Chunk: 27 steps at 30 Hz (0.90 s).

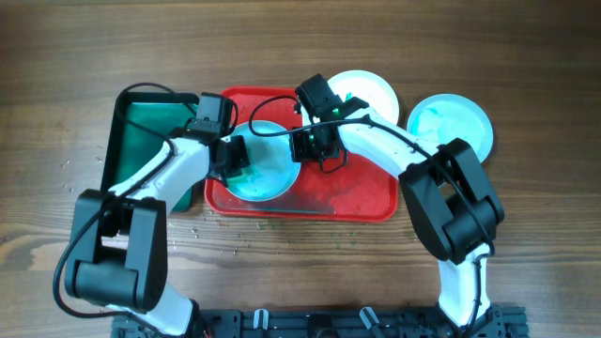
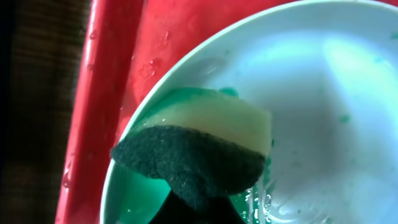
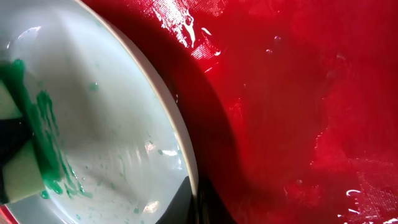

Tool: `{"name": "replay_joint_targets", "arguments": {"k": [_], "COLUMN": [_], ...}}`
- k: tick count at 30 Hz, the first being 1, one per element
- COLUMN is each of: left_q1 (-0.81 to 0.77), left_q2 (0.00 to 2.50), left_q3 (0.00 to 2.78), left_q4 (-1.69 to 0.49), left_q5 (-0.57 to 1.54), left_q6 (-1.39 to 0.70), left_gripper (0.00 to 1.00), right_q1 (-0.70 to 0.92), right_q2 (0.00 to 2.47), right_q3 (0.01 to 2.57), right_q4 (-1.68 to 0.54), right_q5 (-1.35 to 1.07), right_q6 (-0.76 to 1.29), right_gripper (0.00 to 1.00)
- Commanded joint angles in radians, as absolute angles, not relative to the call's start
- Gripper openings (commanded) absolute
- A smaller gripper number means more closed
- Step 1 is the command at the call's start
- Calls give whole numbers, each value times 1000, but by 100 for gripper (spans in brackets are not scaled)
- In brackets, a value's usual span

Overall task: Clean dirty plates on tray and stack at the side
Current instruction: 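Scrub the held plate with the sponge in the left gripper, then lift the plate with the right gripper and stack it on the cleaned plate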

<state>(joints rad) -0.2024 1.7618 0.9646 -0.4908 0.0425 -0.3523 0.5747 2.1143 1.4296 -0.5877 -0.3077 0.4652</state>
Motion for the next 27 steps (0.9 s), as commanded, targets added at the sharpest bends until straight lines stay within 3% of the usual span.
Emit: {"name": "replay_joint_targets", "arguments": {"k": [1, 4, 11, 17, 21, 24, 27], "left_q1": [-216, -253, -279, -265, -273, -297, -308], "left_q2": [1840, 1840, 1842, 1842, 1842, 1842, 1842], "left_q3": [946, 946, 946, 946, 946, 946, 946], "left_q4": [-447, -393, -403, -408, -510, -626, -628], "left_q5": [215, 484, 433, -216, -248, -138, 230], "left_q6": [-313, -178, -179, -599, -687, -681, -458], "left_gripper": [4, 4, 4, 4, 4, 4, 4], "right_q1": [575, 575, 574, 574, 574, 574, 574], "right_q2": [2143, 2143, 2143, 2143, 2143, 2143, 2143], "right_q3": [1428, 1428, 1428, 1428, 1428, 1428, 1428], "right_q4": [-587, -584, -580, -579, -576, -569, -568], "right_q5": [-337, -337, -334, -333, -330, -330, -330], "right_q6": [440, 440, 441, 441, 441, 441, 437], "right_gripper": [4, 4, 4, 4, 4, 4, 4]}}
